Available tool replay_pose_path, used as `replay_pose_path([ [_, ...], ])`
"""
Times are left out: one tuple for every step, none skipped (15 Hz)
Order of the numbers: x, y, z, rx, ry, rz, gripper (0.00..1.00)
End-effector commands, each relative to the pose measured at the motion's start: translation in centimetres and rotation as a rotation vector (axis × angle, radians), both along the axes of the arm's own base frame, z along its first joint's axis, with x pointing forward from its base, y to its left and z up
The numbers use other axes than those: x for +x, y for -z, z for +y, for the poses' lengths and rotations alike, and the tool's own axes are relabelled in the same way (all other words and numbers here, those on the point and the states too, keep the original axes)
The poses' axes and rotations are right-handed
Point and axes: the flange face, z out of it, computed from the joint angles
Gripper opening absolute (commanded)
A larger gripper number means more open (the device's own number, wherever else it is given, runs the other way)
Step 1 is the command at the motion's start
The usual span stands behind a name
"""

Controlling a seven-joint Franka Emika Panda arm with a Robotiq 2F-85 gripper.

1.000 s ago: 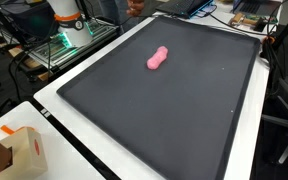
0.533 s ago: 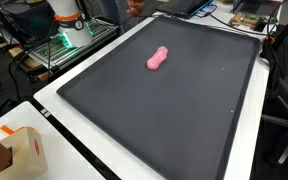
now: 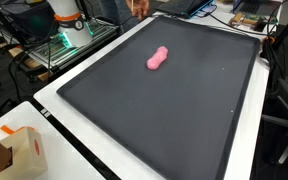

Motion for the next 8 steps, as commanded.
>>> replay_pose_path([
  [0.6,0.33,-0.18,0.0,-0.018,0.001,0.06],
  [0.2,0.11,-0.1,0.0,-0.002,0.001,0.25],
  [0.27,0.2,-0.15,0.001,-0.001,0.003,0.25],
  [0.32,0.27,-0.18,0.001,-0.001,0.005,0.25],
  [0.37,0.3,-0.19,0.002,-0.001,0.005,0.25],
  [0.39,0.29,-0.19,0.002,-0.001,0.005,0.25],
  [0.4,0.26,-0.19,0.002,-0.001,0.005,0.25],
  [0.41,0.24,-0.19,0.002,-0.001,0.004,0.25],
])
